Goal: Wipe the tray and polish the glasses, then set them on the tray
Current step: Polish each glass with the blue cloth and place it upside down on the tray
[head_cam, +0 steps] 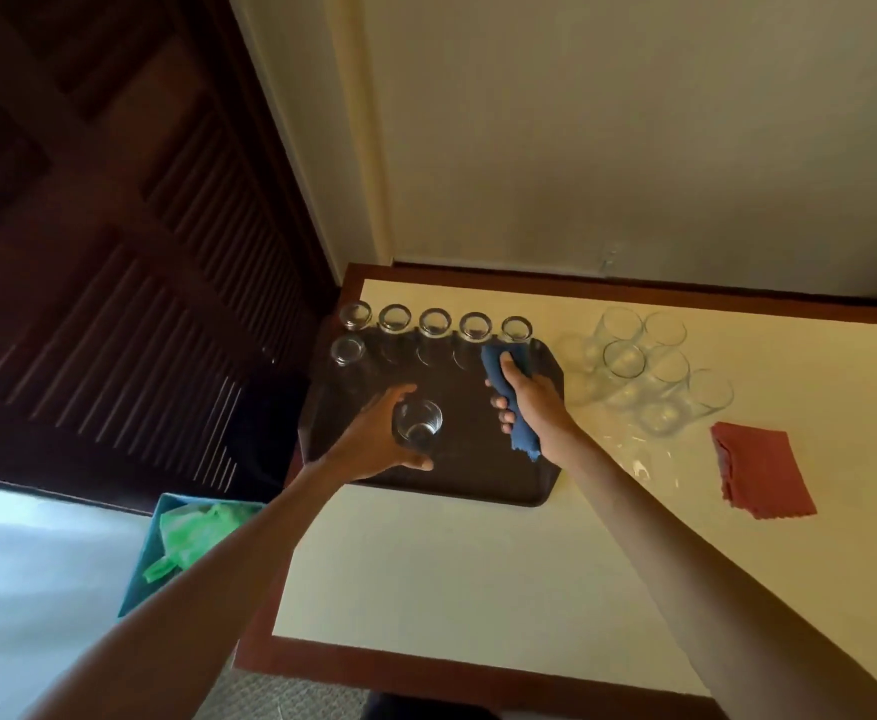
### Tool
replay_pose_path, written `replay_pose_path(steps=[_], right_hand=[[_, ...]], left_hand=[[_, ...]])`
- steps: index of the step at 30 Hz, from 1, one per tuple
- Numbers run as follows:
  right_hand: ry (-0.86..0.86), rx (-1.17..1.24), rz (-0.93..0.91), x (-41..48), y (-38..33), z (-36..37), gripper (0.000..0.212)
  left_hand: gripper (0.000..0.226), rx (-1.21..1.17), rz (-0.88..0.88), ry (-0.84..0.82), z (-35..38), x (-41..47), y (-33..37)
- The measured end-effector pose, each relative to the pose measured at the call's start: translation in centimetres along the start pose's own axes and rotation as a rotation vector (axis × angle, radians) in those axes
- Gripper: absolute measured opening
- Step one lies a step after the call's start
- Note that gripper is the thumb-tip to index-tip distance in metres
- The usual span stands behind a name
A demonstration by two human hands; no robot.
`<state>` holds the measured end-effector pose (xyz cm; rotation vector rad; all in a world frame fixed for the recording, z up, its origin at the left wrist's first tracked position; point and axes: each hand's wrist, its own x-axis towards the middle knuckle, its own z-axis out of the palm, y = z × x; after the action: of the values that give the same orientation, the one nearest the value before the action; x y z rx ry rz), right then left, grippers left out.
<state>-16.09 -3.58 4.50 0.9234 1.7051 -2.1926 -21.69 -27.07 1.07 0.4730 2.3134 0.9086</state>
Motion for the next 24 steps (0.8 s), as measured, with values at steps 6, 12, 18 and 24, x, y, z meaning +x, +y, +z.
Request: replay_pose_path(steps=[6, 12, 18, 24], right_hand=[[-0.137, -0.233, 0.041, 0.3, 3.3, 1.3, 0.05], [-0.205, -0.464, -0.081, 0.7, 3.4, 1.6, 0.049], [-0.246, -0.751, -0.159, -0.1, -0.1, 1.6, 0.048], [-0.333, -0.907, -0.11, -2.1, -5.8, 2.9, 0.036]], left_hand=[[0.092, -0.069, -0.083, 0.238, 4.5, 1.4, -2.3], [0.073, -0.064, -0.048, 0.297, 4.6, 1.5, -1.8], [0.081, 0.067, 0.152, 0.213, 0.4, 0.9, 0.8], [0.085, 0.262, 0.322, 0.099, -6.3, -0.1, 6.8]])
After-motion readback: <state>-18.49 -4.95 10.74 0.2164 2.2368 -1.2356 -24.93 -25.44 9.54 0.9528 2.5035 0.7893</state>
